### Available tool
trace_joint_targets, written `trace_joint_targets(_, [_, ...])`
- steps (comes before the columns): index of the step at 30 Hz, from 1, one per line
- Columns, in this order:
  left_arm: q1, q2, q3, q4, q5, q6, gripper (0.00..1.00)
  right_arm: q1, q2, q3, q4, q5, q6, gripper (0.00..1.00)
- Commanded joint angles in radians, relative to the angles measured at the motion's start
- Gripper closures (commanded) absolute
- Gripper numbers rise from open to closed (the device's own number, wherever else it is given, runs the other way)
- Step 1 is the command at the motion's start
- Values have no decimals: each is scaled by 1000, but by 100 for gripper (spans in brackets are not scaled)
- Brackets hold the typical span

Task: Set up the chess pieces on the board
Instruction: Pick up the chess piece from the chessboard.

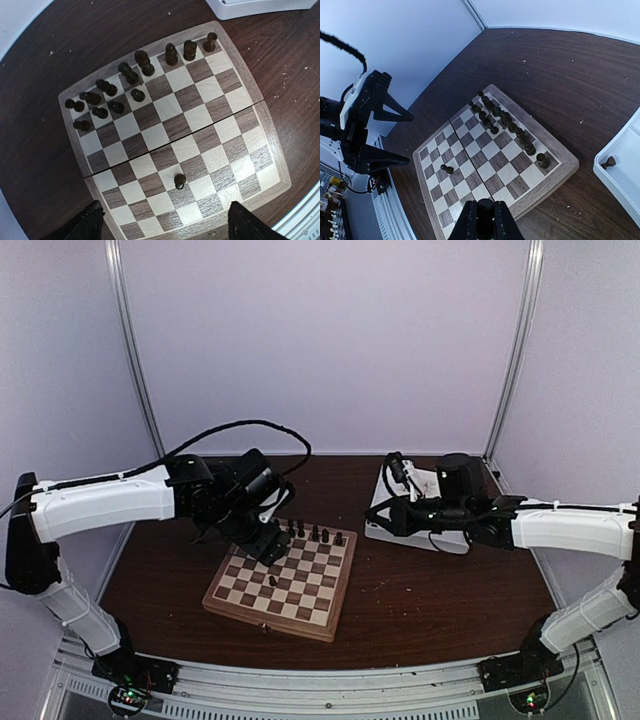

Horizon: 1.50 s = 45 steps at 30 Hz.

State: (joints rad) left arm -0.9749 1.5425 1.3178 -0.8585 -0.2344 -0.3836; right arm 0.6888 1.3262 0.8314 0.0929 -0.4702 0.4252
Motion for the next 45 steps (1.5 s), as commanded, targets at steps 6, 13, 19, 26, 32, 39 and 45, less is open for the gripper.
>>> trace_joint_targets(6, [28, 135, -23, 62, 59, -170, 42, 195, 153, -10, 71, 244, -55, 97])
trace_joint_targets(13, [30, 202, -34, 71, 95, -190, 49, 265, 231, -17, 121, 327, -71, 98])
trace_joint_targets(19, [32, 257, -49, 83, 116, -203, 55, 272, 251, -33, 161, 329, -58, 98])
trace_joint_targets(26, [30, 288, -55, 81, 107, -207, 58, 272, 254, -34, 161, 330, -64, 99])
trace_joint_targets(32, [31, 290, -54, 76, 107, -209, 70, 272, 262, -31, 160, 329, -65, 99])
trace_joint_targets(39, [30, 289, -21, 38, 95, -198, 89, 272, 273, -20, 148, 329, -69, 99])
trace_joint_targets(45, [31, 281, 35, 4, 62, -170, 93, 272, 271, -17, 140, 329, -73, 99])
